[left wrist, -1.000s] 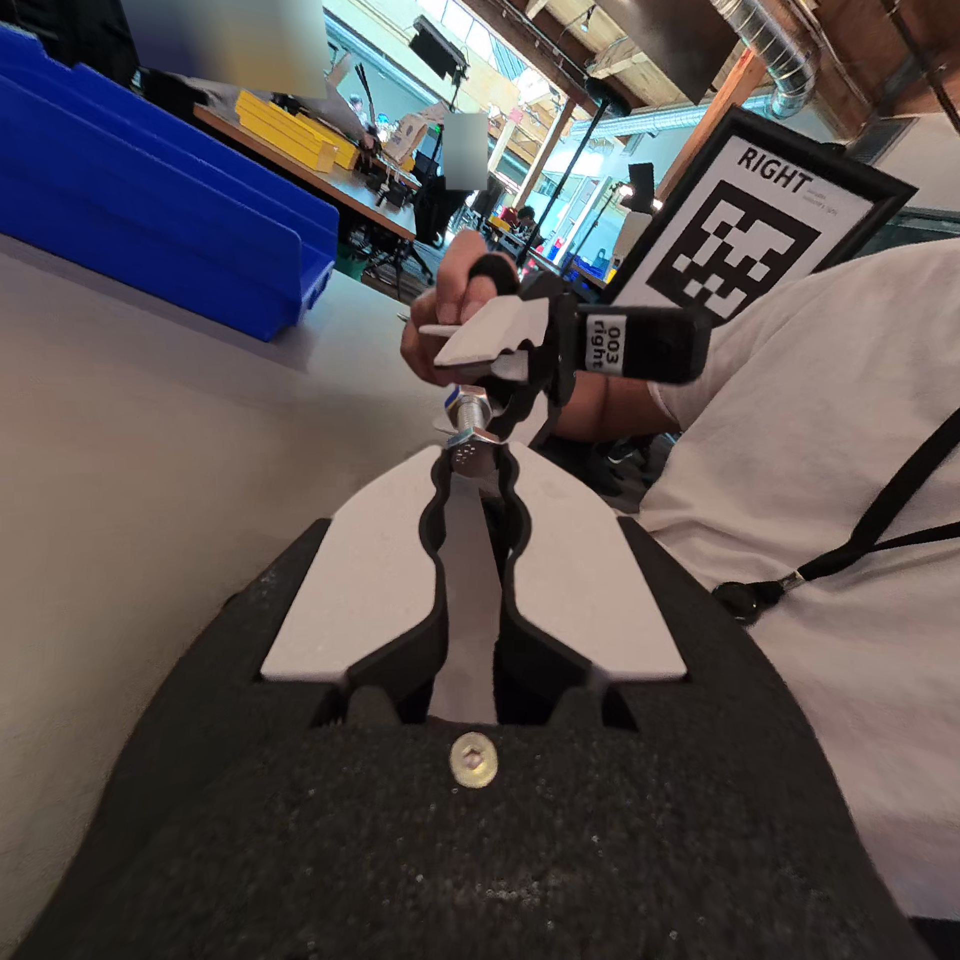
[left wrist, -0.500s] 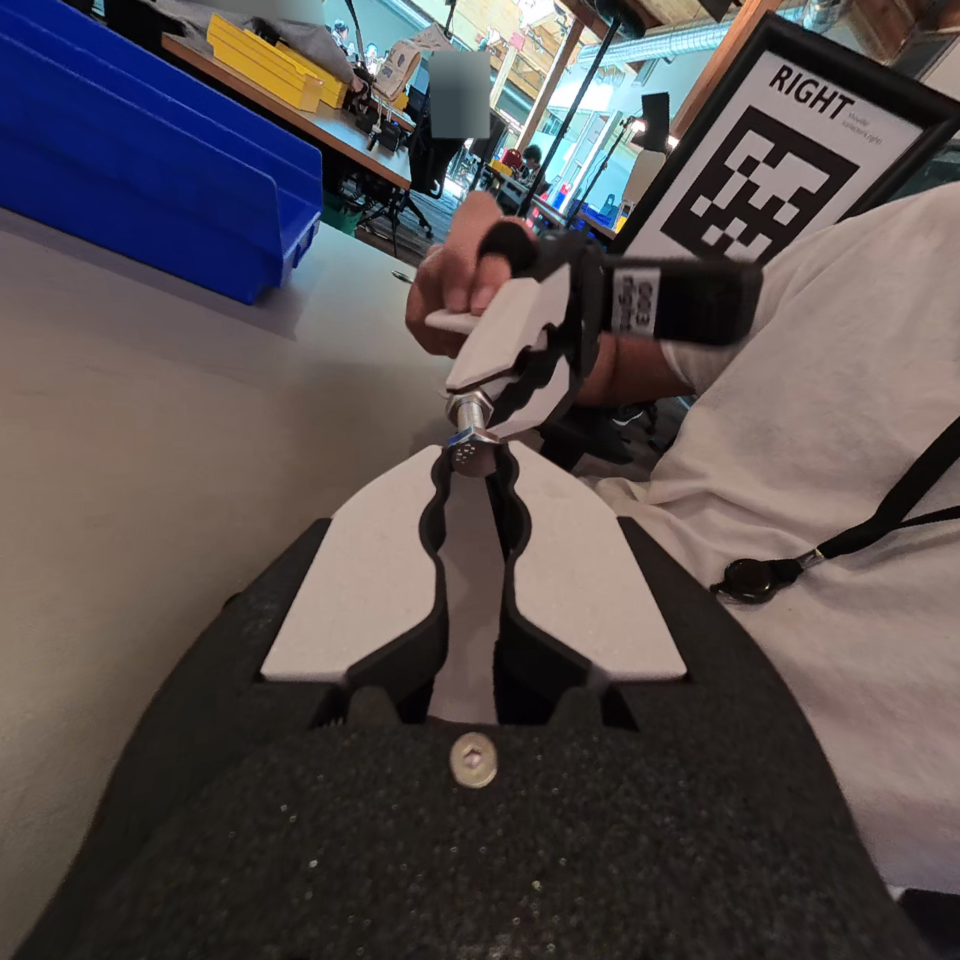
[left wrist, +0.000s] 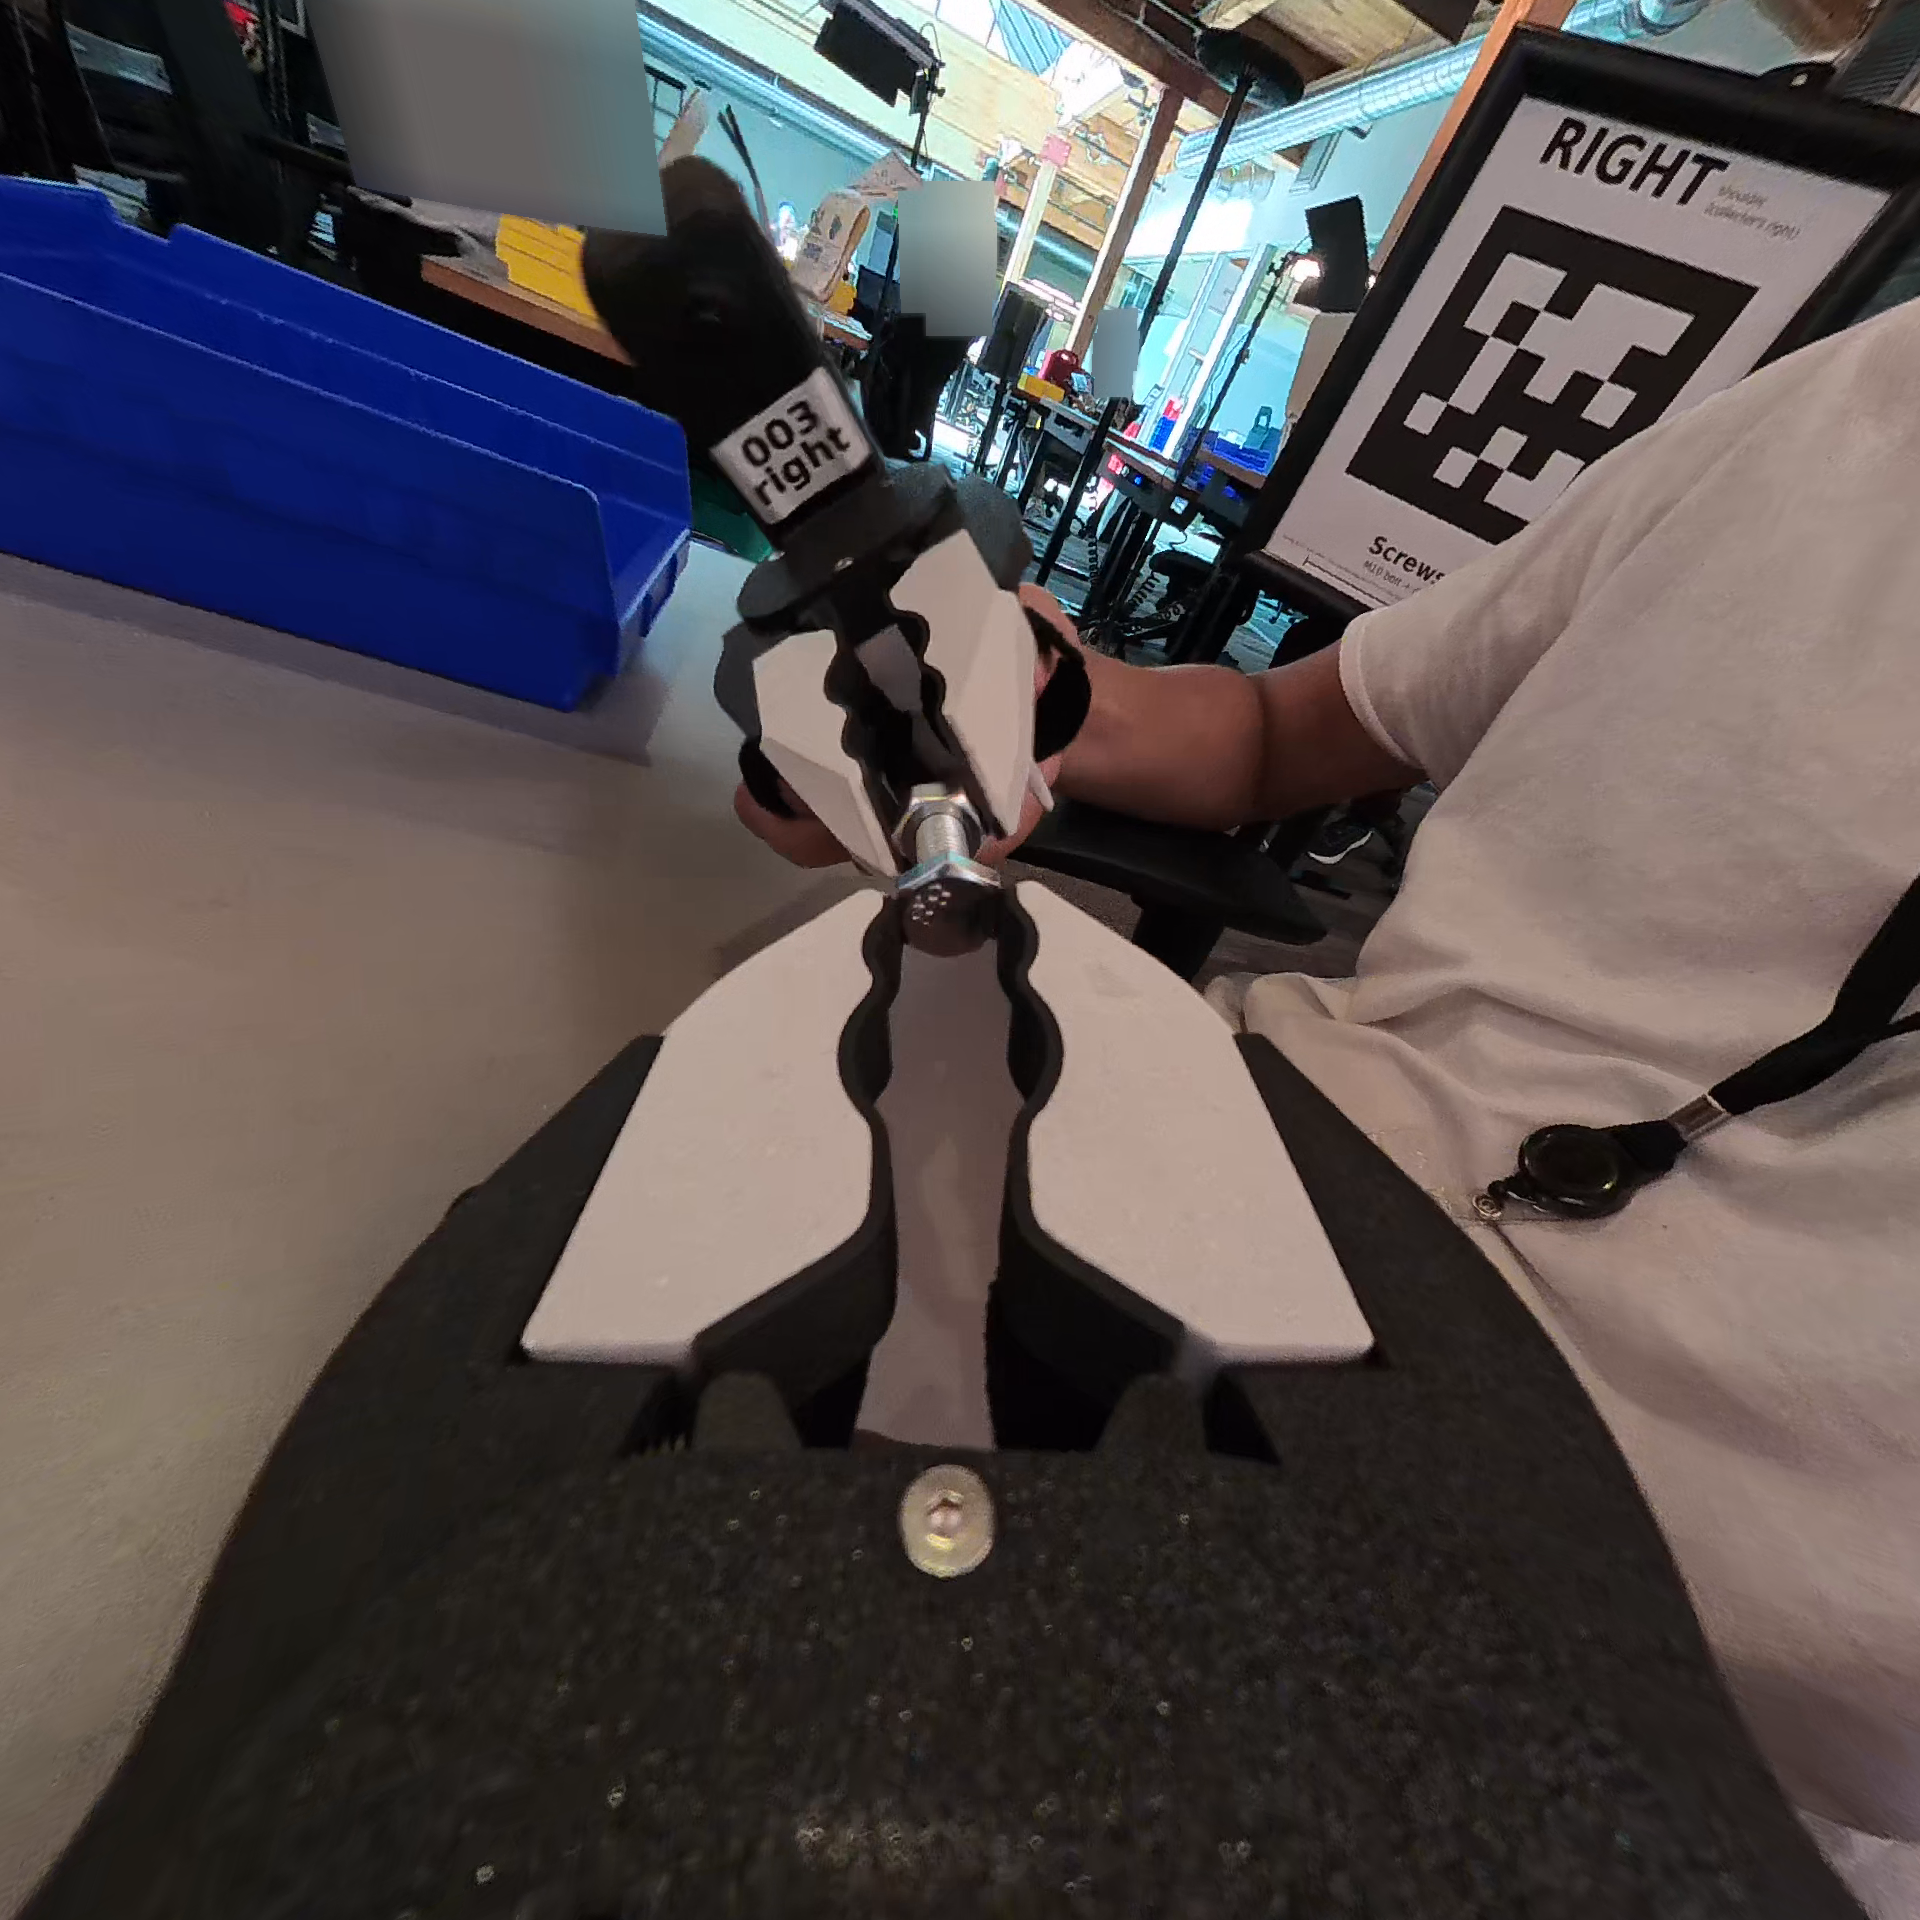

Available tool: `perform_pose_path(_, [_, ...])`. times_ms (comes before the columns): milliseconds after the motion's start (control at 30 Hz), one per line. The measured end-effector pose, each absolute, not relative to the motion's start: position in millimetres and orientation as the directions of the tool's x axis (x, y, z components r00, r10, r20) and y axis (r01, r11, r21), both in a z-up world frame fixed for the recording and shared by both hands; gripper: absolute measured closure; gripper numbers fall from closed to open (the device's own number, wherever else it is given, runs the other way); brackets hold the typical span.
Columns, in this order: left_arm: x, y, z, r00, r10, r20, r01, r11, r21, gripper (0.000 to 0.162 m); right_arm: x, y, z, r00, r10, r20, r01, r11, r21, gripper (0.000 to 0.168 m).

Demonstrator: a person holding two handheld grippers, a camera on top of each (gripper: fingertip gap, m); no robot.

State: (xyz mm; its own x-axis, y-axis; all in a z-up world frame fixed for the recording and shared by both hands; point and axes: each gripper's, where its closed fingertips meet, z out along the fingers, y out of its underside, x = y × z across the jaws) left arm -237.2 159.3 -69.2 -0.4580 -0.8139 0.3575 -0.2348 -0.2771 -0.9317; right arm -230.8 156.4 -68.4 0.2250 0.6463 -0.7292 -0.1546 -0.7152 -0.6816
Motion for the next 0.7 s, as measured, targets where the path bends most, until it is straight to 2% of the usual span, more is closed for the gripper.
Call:
perform_pose_path(33, [-238, 160, -68, -0.46, -0.809, 0.367, -0.231, -0.29, -0.929, 0.145, -232, 153, -67, 0.235, 0.697, -0.677, -0.123, -0.67, -0.732, 0.134])
perform_pose_path(100, [-238, 165, -64, -0.462, -0.794, 0.396, -0.218, -0.331, -0.918, 0.145, -234, 149, -65, 0.316, 0.817, -0.483, -0.034, -0.499, -0.866, 0.125])
perform_pose_path(133, [-239, 167, -63, -0.464, -0.781, 0.417, -0.216, -0.357, -0.909, 0.145, -232, 153, -71, 0.414, 0.856, -0.311, 0.059, -0.366, -0.929, 0.123])
perform_pose_path(200, [-240, 172, -61, -0.46, -0.765, 0.45, -0.212, -0.397, -0.893, 0.145, -228, 160, -82, 0.531, 0.845, 0.071, 0.304, -0.112, -0.946, 0.119])
perform_pose_path(267, [-240, 174, -61, -0.46, -0.753, 0.47, -0.214, -0.42, -0.882, 0.145, -219, 169, -87, 0.559, 0.699, 0.446, 0.537, 0.106, -0.837, 0.118])
perform_pose_path(333, [-238, 174, -63, -0.45, -0.755, 0.478, -0.223, -0.423, -0.878, 0.145, -212, 177, -86, 0.479, 0.463, 0.746, 0.736, 0.252, -0.629, 0.119])
perform_pose_path(367, [-237, 173, -65, -0.448, -0.753, 0.482, -0.232, -0.422, -0.876, 0.145, -212, 178, -85, 0.419, 0.373, 0.828, 0.797, 0.286, -0.532, 0.119])
perform_pose_path(467, [-235, 170, -69, -0.443, -0.752, 0.488, -0.252, -0.418, -0.873, 0.145, -218, 175, -77, 0.337, 0.216, 0.916, 0.849, 0.351, -0.395, 0.121])
perform_pose_path(567, [-234, 167, -69, -0.449, -0.749, 0.487, -0.257, -0.414, -0.873, 0.145, -223, 174, -71, 0.312, 0.176, 0.934, 0.855, 0.375, -0.357, 0.132])
perform_pose_path(633, [-234, 166, -70, -0.449, -0.75, 0.485, -0.264, -0.407, -0.874, 0.145, -220, 176, -68, 0.294, 0.14, 0.945, 0.87, 0.37, -0.326, 0.149])
perform_pose_path(700, [-234, 165, -70, -0.452, -0.75, 0.483, -0.265, -0.404, -0.875, 0.145, -220, 176, -67, 0.292, 0.148, 0.945, 0.868, 0.373, -0.327, 0.149])
